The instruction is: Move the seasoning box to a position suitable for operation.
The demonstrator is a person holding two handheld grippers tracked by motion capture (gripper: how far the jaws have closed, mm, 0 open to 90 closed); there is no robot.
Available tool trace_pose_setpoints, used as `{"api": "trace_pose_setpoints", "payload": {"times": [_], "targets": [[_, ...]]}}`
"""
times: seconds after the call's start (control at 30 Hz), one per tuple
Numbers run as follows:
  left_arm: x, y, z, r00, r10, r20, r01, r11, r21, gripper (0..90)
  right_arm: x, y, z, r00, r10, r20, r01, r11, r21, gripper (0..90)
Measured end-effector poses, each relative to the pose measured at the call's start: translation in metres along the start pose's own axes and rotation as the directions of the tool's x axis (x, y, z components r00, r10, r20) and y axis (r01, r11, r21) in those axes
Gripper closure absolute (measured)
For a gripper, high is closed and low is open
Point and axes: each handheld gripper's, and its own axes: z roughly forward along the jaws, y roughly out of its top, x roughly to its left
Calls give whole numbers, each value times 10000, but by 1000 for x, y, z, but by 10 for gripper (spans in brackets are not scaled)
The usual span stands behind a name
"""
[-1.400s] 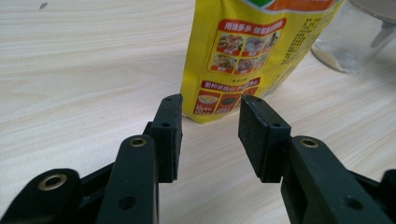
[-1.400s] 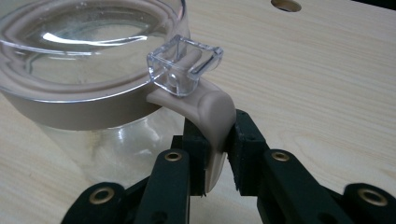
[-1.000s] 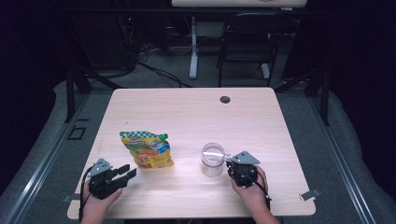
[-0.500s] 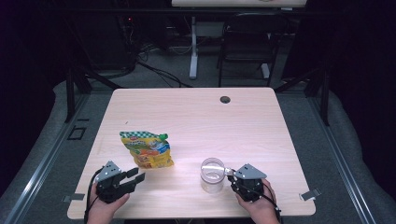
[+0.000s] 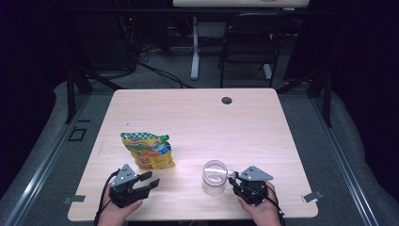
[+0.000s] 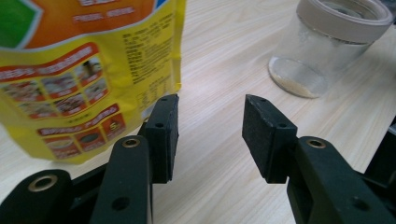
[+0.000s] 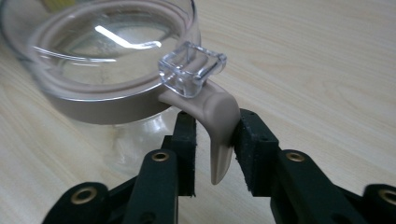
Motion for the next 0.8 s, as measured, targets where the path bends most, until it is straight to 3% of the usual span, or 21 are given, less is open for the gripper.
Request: {"api": "trace_pose_setpoints", "payload": {"times": [0.07, 0.23, 0.53, 0.67, 0.8], "targets": [[-2, 1, 3, 9999, 48, 134, -48, 10000, 17, 563, 1, 1, -8, 9999, -120, 3, 120, 9998, -164, 682], [-2, 1, 3, 9999, -18, 166, 19, 10000, -50, 545, -1, 1, -16, 9999, 126, -88, -128, 9994, -315, 673], [0, -1, 6, 9994, -287, 181, 287, 9996, -43, 530, -4, 5, -5, 9996, 270, 63, -269, 9996, -91, 721], [-2, -1, 5, 9999, -12, 141, 14, 10000, -88, 513, -10, 5, -6, 9975, 693, 137, -688, 9971, -340, 700], [-2, -1, 2, 10000, 58, 79, -56, 9998, -179, 510, -14, 4, -20, 9956, 927, 96, -921, 9944, -520, 669]]}}
